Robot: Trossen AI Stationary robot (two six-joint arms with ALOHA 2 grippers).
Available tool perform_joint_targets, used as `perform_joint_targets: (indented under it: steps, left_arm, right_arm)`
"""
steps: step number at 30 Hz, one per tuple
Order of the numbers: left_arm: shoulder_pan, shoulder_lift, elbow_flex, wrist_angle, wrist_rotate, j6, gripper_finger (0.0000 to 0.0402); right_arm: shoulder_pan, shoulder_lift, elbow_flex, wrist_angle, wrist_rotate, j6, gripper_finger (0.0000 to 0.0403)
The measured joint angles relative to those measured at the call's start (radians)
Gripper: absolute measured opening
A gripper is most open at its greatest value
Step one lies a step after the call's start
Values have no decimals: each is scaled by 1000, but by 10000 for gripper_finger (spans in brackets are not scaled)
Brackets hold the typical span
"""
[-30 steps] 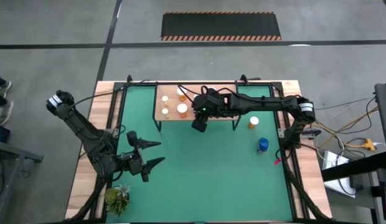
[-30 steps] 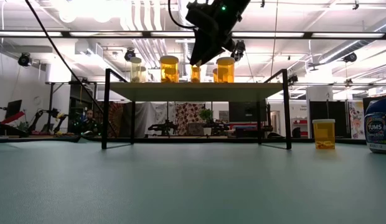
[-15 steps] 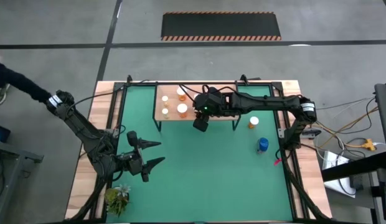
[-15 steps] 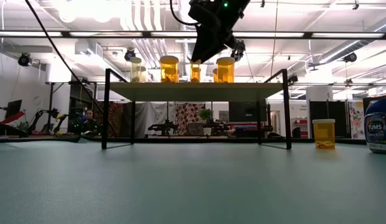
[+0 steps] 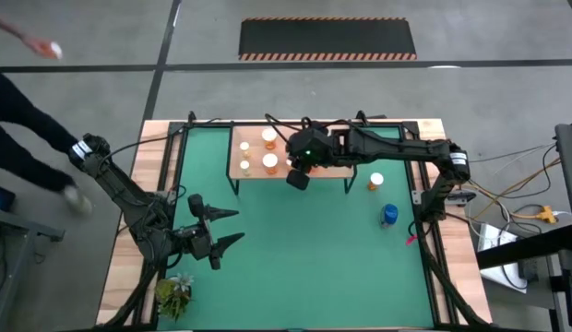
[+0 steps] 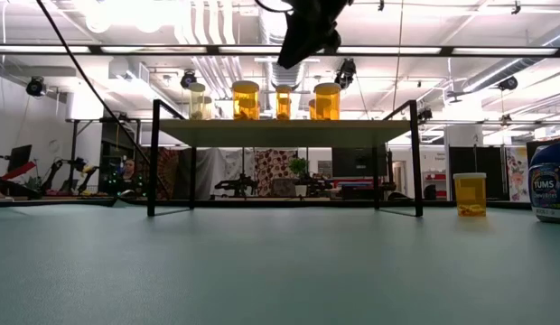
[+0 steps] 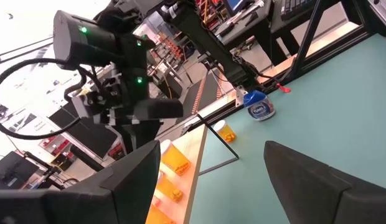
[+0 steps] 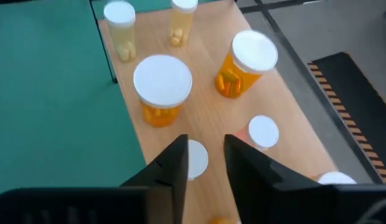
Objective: Pick and place medicine bottles onto shelf by color
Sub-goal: Move the small orange pill bottle to the middle of the shelf
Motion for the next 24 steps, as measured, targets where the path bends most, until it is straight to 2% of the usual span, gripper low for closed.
perform_joint_targets:
  steps: [9,24]
  left_arm:
    - [0,0,0,0,0,0,270]
    - [0,0,0,0,0,0,270]
  right_arm:
    - [0,36,-18,-8,-5,-11,13]
    - [0,54,-21,-16,0,-11,9]
